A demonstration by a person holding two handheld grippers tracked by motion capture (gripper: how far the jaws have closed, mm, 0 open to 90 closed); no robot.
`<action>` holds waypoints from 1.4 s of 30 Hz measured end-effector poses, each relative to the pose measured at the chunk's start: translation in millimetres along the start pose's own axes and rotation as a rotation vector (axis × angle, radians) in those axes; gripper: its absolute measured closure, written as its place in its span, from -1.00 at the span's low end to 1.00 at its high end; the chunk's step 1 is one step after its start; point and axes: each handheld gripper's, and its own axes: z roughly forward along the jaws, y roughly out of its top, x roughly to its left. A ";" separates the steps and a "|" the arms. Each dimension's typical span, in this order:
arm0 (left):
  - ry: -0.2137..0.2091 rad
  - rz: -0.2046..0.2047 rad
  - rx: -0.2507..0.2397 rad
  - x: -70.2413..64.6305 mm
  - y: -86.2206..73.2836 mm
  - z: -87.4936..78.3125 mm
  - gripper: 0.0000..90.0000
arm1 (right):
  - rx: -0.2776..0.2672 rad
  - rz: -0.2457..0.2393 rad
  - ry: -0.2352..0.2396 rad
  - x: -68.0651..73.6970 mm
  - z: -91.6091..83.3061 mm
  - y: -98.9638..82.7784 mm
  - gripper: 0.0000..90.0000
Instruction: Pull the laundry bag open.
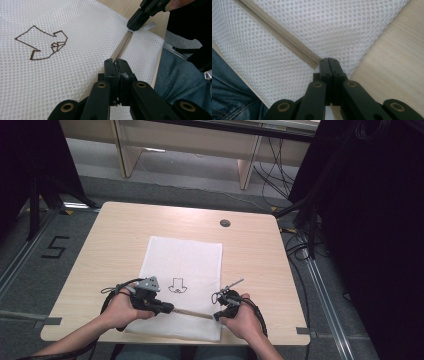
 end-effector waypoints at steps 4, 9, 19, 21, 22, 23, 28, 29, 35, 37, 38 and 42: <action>0.010 -0.002 0.009 0.1 -0.3 0.3 0.95 | -0.005 0.003 0.000 0.6 -0.2 -0.5 1.00; 0.007 -0.003 0.002 0.4 -1.4 -2.1 0.95 | -0.003 0.004 0.000 0.2 0.0 -0.5 1.00; 0.015 -0.012 -0.004 2.8 -4.9 -7.9 0.95 | -0.003 0.005 -0.001 0.4 0.0 -0.5 1.00; 0.012 -0.023 -0.004 1.8 -5.2 -7.5 0.95 | -0.003 0.005 -0.001 0.4 0.0 -0.5 1.00; 0.013 -0.022 -0.003 2.0 -5.2 -7.6 0.95 | -0.003 0.005 -0.001 0.3 0.0 -0.4 1.00; 0.014 -0.020 0.000 2.4 -5.2 -7.7 0.95 | -0.003 0.005 0.000 0.2 0.0 -0.4 1.00; 0.006 -0.010 -0.003 1.8 -4.7 -7.9 0.95 | -0.002 0.005 0.001 0.1 -0.1 -0.4 1.00; 0.006 -0.009 -0.003 1.7 -4.7 -7.9 0.95 | -0.001 0.005 0.002 0.0 -0.1 -0.4 1.00; 0.017 -0.031 -0.007 3.3 -8.2 -11.4 0.95 | -0.003 0.005 -0.001 0.3 0.0 -0.4 1.00; 0.018 -0.038 -0.009 4.4 -9.8 -12.6 0.95 | 0.001 0.011 0.000 0.3 -0.2 -0.3 1.00; 0.022 -0.033 -0.006 4.2 -9.6 -12.8 0.95 | 0.001 0.012 0.000 0.4 -0.2 -0.2 1.00; 0.018 -0.016 -0.010 5.0 -8.5 -13.7 0.95 | -0.003 0.006 -0.002 0.3 0.0 -0.4 1.00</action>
